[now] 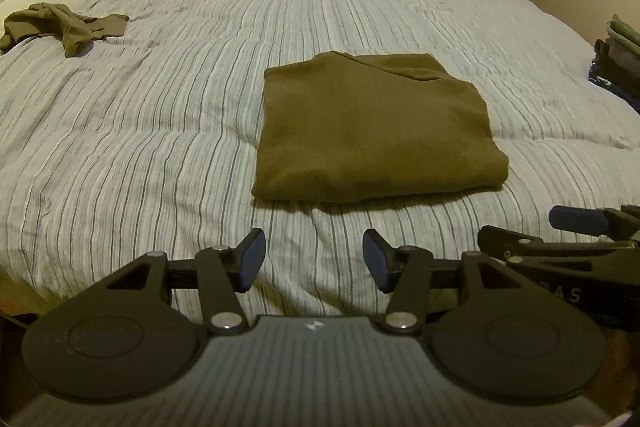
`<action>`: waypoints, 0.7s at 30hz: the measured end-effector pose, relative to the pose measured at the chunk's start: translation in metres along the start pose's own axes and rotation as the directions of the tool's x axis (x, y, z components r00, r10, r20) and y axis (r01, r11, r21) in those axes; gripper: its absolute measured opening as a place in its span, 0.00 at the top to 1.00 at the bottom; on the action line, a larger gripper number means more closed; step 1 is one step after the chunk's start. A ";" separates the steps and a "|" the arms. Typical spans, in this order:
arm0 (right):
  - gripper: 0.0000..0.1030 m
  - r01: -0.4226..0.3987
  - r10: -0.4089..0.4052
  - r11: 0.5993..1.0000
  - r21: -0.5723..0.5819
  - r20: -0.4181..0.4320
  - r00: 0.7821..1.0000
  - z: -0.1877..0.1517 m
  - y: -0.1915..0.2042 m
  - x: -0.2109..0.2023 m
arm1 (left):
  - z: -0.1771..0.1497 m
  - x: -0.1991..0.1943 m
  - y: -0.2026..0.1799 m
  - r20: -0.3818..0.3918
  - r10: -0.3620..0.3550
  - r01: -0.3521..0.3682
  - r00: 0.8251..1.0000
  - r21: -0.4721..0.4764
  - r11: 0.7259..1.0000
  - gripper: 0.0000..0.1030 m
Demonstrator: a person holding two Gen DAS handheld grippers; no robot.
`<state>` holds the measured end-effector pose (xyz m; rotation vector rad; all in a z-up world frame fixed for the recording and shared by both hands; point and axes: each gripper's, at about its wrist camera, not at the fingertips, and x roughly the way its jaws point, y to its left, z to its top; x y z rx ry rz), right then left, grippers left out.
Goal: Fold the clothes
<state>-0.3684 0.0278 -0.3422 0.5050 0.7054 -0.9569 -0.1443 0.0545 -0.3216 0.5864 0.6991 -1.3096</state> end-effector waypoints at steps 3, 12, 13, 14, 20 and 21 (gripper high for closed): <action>0.23 -0.002 0.002 1.000 -0.004 0.008 1.000 0.000 0.002 -0.003 | 0.000 -0.004 0.000 0.010 -0.001 0.001 1.000 0.002 1.000 0.51; 0.23 -0.001 0.001 1.000 -0.004 0.014 1.000 0.000 0.001 -0.006 | -0.007 -0.005 0.005 -0.004 0.006 -0.006 1.000 -0.013 1.000 0.50; 0.23 -0.001 0.002 1.000 -0.004 0.013 1.000 -0.001 0.001 -0.006 | -0.008 -0.005 0.005 -0.006 0.006 -0.006 1.000 -0.014 1.000 0.50; 0.23 -0.002 0.002 1.000 -0.003 0.012 1.000 -0.001 0.001 -0.006 | -0.009 -0.005 0.005 -0.007 0.006 -0.006 1.000 -0.015 1.000 0.50; 0.23 -0.015 0.015 1.000 -0.001 0.010 1.000 -0.003 0.002 -0.003 | -0.009 -0.007 0.006 -0.006 0.009 -0.009 1.000 -0.015 1.000 0.50; 0.23 -0.018 0.018 1.000 0.001 0.010 1.000 -0.003 0.002 -0.002 | -0.009 -0.007 0.007 -0.006 0.011 -0.011 1.000 -0.017 1.000 0.50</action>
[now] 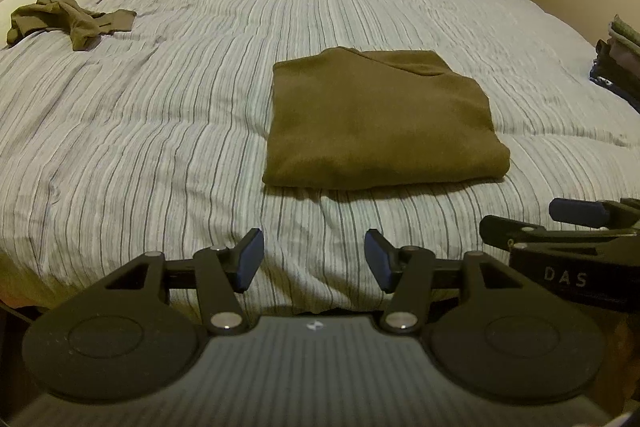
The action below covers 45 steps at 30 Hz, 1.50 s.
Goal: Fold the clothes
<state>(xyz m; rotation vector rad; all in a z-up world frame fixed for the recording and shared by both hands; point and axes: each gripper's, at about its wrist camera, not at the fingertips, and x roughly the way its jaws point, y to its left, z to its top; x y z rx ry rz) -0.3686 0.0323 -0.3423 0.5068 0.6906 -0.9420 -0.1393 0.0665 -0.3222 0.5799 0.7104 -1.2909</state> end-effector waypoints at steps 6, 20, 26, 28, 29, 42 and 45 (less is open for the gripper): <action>0.23 -0.010 0.011 1.000 0.009 -0.013 1.000 0.001 0.001 0.008 | 0.003 0.009 0.004 -0.018 0.009 -0.009 1.000 -0.012 1.000 0.50; 0.23 -0.066 0.071 0.988 0.142 -0.033 0.997 -0.004 -0.058 0.028 | 0.026 0.048 0.062 0.014 -0.132 0.132 0.991 -0.199 0.971 0.46; 0.23 -0.250 0.242 0.886 0.391 0.070 0.968 -0.001 -0.122 0.031 | 0.038 0.075 0.114 0.044 -0.293 0.283 0.955 -0.428 0.858 0.45; 0.23 -0.299 0.284 0.833 0.465 0.104 0.953 0.001 -0.139 0.036 | 0.040 0.088 0.123 0.054 -0.356 0.336 0.933 -0.486 0.807 0.45; 0.23 -0.319 0.304 0.806 0.499 0.114 0.946 0.002 -0.148 0.040 | 0.041 0.094 0.126 0.060 -0.375 0.353 0.925 -0.500 0.791 0.45; 0.23 -0.383 0.375 0.737 0.557 0.134 0.917 0.042 -0.174 0.089 | 0.087 0.173 0.138 0.151 -0.506 0.508 0.849 -0.495 0.705 0.45; 0.23 -0.396 0.388 0.731 0.556 0.139 0.911 0.050 -0.173 0.105 | 0.094 0.198 0.137 0.112 -0.519 0.500 0.848 -0.497 0.709 0.46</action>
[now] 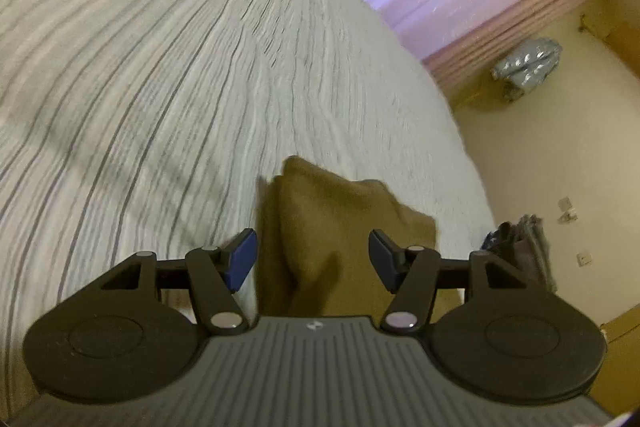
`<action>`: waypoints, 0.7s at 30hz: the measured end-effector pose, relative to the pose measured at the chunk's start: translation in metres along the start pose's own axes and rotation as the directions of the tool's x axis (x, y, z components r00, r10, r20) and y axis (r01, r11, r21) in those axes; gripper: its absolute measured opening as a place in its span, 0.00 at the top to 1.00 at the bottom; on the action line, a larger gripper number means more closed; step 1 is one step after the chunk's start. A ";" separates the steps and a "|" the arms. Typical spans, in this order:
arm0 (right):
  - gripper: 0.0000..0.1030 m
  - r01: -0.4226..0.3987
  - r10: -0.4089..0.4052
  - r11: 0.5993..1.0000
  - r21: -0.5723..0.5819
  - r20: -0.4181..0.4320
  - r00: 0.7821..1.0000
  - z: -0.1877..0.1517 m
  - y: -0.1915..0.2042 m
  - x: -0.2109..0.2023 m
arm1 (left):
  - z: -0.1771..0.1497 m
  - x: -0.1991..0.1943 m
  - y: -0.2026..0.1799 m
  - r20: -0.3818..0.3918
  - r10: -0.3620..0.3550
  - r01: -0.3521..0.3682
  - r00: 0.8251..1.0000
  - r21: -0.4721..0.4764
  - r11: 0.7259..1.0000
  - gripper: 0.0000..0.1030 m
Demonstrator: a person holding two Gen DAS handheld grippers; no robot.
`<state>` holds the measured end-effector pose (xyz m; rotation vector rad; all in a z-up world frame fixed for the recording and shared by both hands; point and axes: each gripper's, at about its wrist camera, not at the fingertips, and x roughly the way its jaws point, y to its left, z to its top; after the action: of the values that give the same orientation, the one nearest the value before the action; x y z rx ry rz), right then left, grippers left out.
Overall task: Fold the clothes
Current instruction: 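Grasp the folded shirt edge with the left gripper while the right gripper grasps it too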
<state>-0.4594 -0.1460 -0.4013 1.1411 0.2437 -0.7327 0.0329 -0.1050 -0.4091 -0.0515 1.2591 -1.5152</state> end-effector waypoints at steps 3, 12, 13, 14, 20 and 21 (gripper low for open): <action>0.23 -0.025 0.025 1.000 0.014 -0.005 1.000 0.008 -0.004 0.015 | -0.002 0.011 0.012 -0.031 -0.023 0.021 0.999 -0.051 0.998 0.47; 0.23 -0.111 0.111 0.994 0.008 -0.099 0.989 0.027 -0.017 0.045 | -0.024 0.022 0.028 -0.087 -0.204 0.183 0.975 -0.200 0.963 0.51; 0.23 -0.124 0.124 0.992 0.006 -0.114 0.986 0.028 -0.017 0.048 | -0.021 0.027 0.030 -0.090 -0.216 0.193 0.972 -0.214 0.958 0.53; 0.23 -0.140 0.139 0.990 0.006 -0.129 0.982 0.030 -0.017 0.053 | -0.019 0.032 0.031 -0.096 -0.226 0.200 0.969 -0.223 0.954 0.56; 0.34 -0.257 0.248 0.966 0.000 -0.254 0.935 0.047 -0.020 0.091 | -0.008 0.062 0.041 -0.174 -0.270 0.228 0.947 -0.228 0.947 0.75; 0.50 -0.270 0.259 0.963 -0.002 -0.278 0.925 0.050 -0.020 0.098 | -0.008 0.064 0.044 -0.178 -0.279 0.234 0.944 -0.238 0.943 0.77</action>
<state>-0.4082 -0.2340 -0.4474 1.2087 0.3295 -0.3260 0.0333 -0.1393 -0.4796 -0.2095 1.6347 -1.6335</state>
